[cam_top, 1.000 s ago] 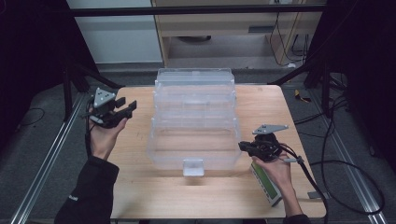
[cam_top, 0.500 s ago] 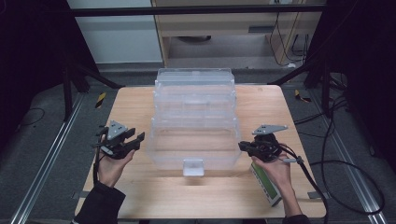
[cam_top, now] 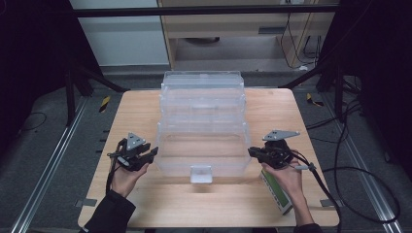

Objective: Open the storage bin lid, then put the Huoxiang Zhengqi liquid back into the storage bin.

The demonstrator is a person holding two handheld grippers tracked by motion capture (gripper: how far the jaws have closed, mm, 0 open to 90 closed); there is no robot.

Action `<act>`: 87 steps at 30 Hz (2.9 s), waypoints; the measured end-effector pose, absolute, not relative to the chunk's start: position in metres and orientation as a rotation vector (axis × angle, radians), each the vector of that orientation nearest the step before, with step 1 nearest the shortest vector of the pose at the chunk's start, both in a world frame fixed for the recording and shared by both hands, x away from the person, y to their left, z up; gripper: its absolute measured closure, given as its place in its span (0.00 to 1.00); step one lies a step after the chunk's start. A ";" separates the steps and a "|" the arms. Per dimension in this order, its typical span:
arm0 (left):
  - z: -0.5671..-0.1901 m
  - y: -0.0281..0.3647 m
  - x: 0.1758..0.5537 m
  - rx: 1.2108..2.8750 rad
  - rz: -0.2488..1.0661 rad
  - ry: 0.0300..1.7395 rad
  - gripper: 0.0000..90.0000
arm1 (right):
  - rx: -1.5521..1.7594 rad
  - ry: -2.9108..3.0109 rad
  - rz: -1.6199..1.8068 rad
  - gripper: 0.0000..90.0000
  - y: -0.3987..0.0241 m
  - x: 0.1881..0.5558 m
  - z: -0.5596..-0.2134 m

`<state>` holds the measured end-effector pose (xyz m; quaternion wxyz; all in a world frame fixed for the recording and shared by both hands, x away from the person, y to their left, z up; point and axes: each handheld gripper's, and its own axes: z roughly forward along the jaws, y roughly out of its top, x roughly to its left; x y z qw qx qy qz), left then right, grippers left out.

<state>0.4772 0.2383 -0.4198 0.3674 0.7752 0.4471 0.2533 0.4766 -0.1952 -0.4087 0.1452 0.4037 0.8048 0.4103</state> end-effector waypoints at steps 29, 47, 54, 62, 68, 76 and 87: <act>-0.421 0.234 0.475 1.977 0.644 1.140 0.80 | 1.183 2.296 1.174 0.91 -0.196 0.478 -0.409; -0.421 0.236 0.478 1.982 0.671 1.135 0.83 | 1.211 2.245 1.184 0.80 -0.205 0.473 -0.401; -0.424 0.238 0.479 1.974 0.656 1.126 0.79 | 1.217 2.242 1.174 0.77 -0.206 0.473 -0.399; -0.407 0.248 0.472 1.930 0.685 1.108 0.72 | 1.234 2.212 1.152 0.68 -0.212 0.470 -0.389; -0.398 0.263 0.470 1.886 0.725 1.130 0.63 | 1.272 2.179 1.140 0.62 -0.225 0.465 -0.379; -0.404 0.277 0.475 1.890 0.755 1.179 0.53 | 1.304 2.184 1.048 0.57 -0.237 0.455 -0.367; -0.412 0.293 0.479 1.890 0.752 1.255 0.48 | 1.340 2.251 0.920 0.50 -0.240 0.448 -0.346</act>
